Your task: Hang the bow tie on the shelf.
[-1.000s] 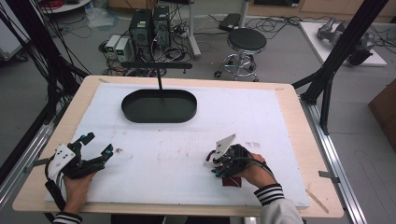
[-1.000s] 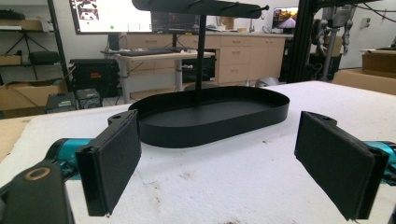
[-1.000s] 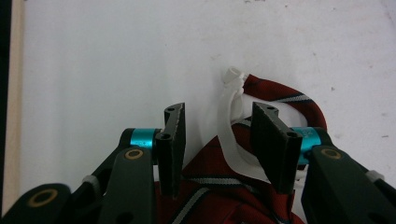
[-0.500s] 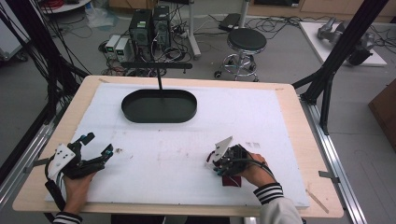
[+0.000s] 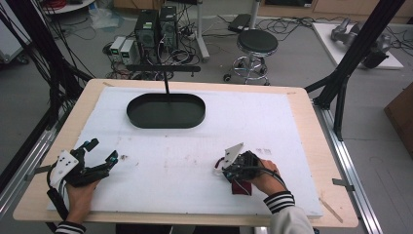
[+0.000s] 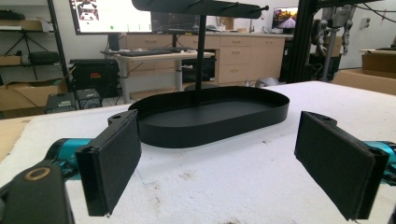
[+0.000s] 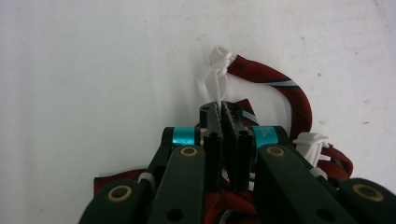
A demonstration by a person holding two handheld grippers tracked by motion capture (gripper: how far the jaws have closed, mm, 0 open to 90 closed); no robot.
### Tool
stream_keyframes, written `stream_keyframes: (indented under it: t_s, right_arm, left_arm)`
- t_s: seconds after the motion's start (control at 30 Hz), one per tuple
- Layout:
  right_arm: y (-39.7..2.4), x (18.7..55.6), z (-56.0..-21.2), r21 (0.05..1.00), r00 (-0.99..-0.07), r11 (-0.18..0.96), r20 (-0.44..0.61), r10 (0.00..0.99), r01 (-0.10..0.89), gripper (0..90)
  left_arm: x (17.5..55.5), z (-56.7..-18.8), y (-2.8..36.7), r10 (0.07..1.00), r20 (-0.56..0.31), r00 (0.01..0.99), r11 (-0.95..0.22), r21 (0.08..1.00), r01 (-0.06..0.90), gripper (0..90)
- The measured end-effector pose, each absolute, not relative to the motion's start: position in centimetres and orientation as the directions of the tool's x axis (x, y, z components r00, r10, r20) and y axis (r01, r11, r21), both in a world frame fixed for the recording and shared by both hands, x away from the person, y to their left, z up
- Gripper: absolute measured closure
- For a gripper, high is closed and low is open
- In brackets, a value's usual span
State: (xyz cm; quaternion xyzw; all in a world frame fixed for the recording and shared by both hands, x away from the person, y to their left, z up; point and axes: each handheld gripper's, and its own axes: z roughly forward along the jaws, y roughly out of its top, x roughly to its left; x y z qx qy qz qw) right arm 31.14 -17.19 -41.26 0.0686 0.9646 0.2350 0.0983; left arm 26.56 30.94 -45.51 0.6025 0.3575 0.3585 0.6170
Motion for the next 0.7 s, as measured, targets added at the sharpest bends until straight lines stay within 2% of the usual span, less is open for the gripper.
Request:
stream_keyframes:
  t_s: [0.3, 0.7]
  right_arm:
    - [-17.5, 31.3, -40.7, 0.524, -0.965, 0.845, -0.150, 0.216, 0.107, 86.9]
    - [-18.7, 31.3, -39.4, 0.712, -0.921, 0.689, -0.161, 0.354, 0.140, 86.8]
  left_arm:
    - [26.6, -45.5, 30.9, 0.874, -0.008, 0.486, 0.018, 1.000, -0.014, 15.0]
    - [26.5, -45.5, 30.9, 0.875, -0.008, 0.484, 0.018, 1.000, -0.015, 15.0]
